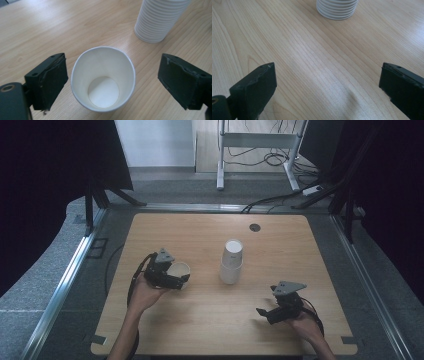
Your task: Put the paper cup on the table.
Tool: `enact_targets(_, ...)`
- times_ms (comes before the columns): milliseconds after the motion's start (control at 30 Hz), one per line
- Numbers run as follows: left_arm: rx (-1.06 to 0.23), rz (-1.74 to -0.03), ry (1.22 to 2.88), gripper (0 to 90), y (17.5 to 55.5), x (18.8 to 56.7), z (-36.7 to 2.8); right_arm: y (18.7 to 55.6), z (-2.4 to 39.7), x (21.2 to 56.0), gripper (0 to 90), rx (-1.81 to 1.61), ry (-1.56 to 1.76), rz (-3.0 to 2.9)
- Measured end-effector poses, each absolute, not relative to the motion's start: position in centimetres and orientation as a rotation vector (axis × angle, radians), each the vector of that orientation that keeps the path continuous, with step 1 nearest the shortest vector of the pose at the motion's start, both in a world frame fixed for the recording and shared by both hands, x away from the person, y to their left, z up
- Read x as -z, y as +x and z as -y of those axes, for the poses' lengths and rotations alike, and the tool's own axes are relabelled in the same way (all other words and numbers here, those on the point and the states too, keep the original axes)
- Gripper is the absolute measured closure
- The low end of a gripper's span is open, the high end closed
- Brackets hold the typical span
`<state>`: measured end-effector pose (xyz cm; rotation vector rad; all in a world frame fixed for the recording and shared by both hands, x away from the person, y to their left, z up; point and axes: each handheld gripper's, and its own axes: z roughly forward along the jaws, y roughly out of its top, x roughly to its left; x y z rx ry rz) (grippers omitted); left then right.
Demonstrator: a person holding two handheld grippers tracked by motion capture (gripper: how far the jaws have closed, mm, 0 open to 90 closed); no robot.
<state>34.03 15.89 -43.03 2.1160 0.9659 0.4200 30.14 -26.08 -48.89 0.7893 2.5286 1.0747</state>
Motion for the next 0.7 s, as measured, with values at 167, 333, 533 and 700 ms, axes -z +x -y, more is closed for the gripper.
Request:
enact_targets(167,-0.451,-0.954,2.084,5.0,32.7,42.4,-16.4,30.1,26.3,48.6,0.4,-1.094,0.799,-2.509)
enact_targets(333,-0.484,-0.944,2.064,3.9,31.2,42.4,-17.0,30.1,26.5,48.3,0.0,-1.101,0.805,-2.495)
enact_targets(533,-0.506,-0.943,2.062,3.0,29.5,43.7,-17.5,29.8,27.2,48.3,0.0,-1.098,0.827,-2.485)
enact_targets(700,-0.496,-0.964,2.066,1.7,28.5,45.3,-17.6,29.6,28.0,48.5,0.0,-1.098,0.866,-2.466)
